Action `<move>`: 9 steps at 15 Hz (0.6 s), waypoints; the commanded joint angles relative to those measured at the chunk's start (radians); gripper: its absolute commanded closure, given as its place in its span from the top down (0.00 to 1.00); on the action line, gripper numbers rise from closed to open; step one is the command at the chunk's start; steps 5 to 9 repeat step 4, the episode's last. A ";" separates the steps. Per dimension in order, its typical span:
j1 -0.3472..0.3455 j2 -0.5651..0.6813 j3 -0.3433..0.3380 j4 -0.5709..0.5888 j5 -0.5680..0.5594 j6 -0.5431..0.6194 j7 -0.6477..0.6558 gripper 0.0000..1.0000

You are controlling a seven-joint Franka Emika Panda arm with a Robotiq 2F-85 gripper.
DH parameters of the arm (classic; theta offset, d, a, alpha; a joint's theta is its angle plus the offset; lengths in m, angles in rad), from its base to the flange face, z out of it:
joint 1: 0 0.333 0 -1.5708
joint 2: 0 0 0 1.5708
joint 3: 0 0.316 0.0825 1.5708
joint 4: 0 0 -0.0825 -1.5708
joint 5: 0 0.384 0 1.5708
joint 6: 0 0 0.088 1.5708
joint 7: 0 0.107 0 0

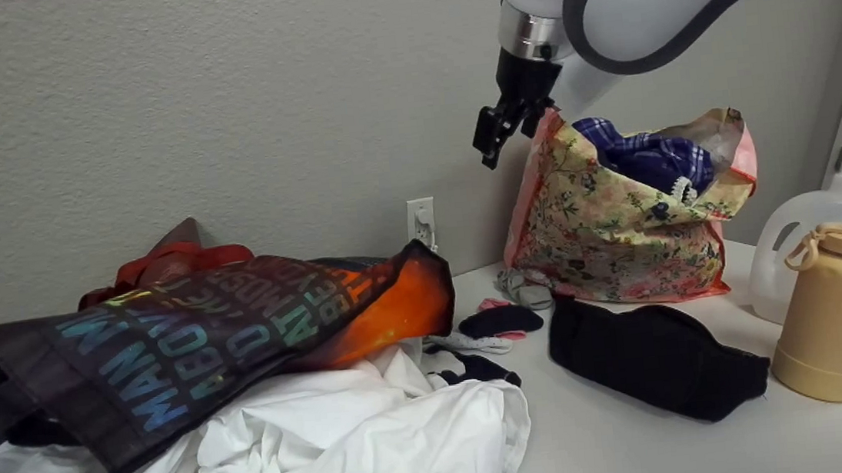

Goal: Move the yellow bottle to the right side of the table and move the bag to the left

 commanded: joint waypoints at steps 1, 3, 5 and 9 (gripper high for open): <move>-0.048 -0.051 0.042 -0.043 0.054 -0.043 -0.066 1.00; -0.061 -0.060 0.049 -0.056 0.071 -0.034 -0.083 1.00; -0.064 -0.065 0.051 -0.062 0.065 -0.037 -0.081 1.00; -0.064 -0.065 0.051 -0.062 0.065 -0.037 -0.081 1.00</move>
